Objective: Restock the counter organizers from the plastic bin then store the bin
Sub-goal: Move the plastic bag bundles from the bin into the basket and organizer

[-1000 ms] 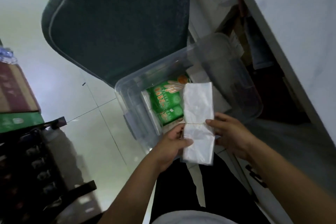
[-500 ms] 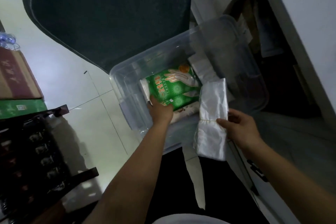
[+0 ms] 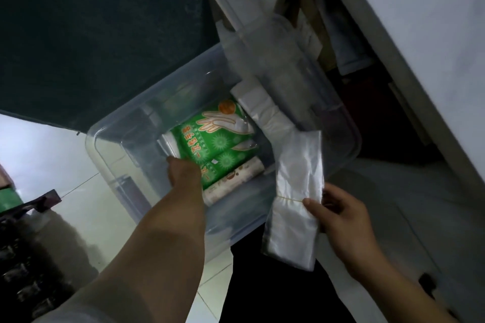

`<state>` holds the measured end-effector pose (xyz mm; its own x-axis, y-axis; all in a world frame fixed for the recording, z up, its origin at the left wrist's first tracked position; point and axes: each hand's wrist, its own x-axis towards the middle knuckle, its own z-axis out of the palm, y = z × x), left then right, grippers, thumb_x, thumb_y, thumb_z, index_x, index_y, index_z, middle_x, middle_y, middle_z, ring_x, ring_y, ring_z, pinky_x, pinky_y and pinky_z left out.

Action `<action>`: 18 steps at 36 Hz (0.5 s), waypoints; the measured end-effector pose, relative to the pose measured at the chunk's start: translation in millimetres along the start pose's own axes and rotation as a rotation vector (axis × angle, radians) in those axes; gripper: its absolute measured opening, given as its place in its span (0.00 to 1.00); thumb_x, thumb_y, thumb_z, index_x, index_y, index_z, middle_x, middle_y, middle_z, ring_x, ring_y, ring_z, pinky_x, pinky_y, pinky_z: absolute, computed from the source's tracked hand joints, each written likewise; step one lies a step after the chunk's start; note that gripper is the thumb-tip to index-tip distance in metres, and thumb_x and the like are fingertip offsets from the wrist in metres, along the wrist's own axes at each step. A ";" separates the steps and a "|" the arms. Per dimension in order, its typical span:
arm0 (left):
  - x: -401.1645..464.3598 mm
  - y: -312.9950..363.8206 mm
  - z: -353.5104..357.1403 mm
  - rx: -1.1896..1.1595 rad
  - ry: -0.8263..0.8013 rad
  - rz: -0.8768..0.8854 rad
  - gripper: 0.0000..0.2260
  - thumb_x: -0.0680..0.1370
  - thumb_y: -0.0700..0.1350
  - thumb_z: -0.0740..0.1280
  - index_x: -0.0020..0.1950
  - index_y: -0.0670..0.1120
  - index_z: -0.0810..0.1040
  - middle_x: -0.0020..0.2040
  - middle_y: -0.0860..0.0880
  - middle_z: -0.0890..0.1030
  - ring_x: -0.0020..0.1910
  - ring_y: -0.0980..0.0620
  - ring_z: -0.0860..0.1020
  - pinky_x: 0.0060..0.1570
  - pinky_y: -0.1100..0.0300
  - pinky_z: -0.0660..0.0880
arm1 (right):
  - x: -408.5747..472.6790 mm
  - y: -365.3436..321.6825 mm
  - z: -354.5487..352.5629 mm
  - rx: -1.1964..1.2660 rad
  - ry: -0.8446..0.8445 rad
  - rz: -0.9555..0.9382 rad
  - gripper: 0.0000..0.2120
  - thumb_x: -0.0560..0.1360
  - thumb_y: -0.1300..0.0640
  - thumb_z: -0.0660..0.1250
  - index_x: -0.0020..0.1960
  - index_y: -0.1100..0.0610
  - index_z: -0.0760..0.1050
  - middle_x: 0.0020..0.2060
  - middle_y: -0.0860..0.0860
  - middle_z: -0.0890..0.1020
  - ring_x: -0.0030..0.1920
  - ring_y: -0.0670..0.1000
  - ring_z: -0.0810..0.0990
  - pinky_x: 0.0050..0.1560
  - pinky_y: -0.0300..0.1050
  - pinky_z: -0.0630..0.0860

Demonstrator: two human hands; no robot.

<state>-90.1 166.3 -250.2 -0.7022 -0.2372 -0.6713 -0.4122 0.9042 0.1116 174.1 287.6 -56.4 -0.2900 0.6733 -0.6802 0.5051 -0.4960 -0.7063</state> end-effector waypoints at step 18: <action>-163.6 -2.8 -120.1 -0.250 -0.165 0.464 0.12 0.76 0.35 0.65 0.56 0.47 0.78 0.45 0.49 0.80 0.45 0.44 0.78 0.33 0.63 0.68 | -81.4 -82.1 -17.8 0.179 -0.006 0.007 0.14 0.73 0.73 0.69 0.51 0.57 0.83 0.42 0.52 0.88 0.40 0.50 0.86 0.36 0.42 0.81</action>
<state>-43.8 160.0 -52.7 -0.7510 0.2427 -0.6141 -0.2208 0.7841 0.5800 170.7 283.2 60.4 -0.2925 0.6662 -0.6860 0.3541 -0.5909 -0.7249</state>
